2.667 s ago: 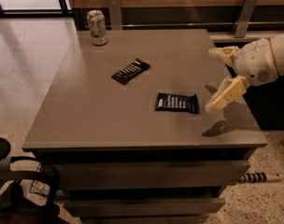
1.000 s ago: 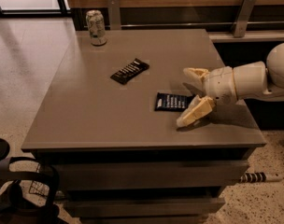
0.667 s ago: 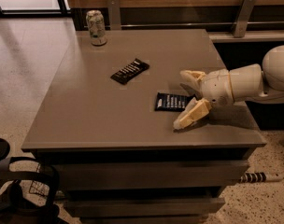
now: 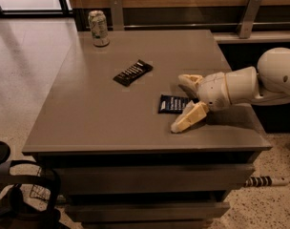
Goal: Move rxbar blueberry near 7up can
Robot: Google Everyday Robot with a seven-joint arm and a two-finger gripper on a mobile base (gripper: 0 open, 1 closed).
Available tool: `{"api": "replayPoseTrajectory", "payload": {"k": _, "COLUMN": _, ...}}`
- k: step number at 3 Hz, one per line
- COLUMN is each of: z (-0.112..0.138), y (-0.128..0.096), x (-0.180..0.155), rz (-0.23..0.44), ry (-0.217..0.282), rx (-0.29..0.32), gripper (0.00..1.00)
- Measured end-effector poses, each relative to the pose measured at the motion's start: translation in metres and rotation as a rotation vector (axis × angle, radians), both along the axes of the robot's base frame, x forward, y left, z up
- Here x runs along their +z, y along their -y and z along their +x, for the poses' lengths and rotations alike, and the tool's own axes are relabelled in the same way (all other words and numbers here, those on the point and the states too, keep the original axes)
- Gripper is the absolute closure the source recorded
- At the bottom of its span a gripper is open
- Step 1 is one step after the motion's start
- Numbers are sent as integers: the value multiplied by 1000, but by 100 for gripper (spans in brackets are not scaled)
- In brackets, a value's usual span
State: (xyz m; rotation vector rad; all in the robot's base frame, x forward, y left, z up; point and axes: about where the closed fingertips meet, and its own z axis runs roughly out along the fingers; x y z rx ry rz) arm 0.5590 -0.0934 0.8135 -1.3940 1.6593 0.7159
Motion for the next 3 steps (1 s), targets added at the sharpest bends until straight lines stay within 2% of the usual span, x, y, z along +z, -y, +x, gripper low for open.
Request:
{"api": "replayPoseTrajectory", "payload": {"k": 1, "z": 0, "y": -2, "x": 0, "rz": 1, "ry": -1, "rx": 4, "gripper": 16}}
{"api": "replayPoseTrajectory", "payload": {"k": 3, "z": -1, "y": -6, "x": -1, "rz": 1, "ry": -3, "rx": 11, "gripper": 64}}
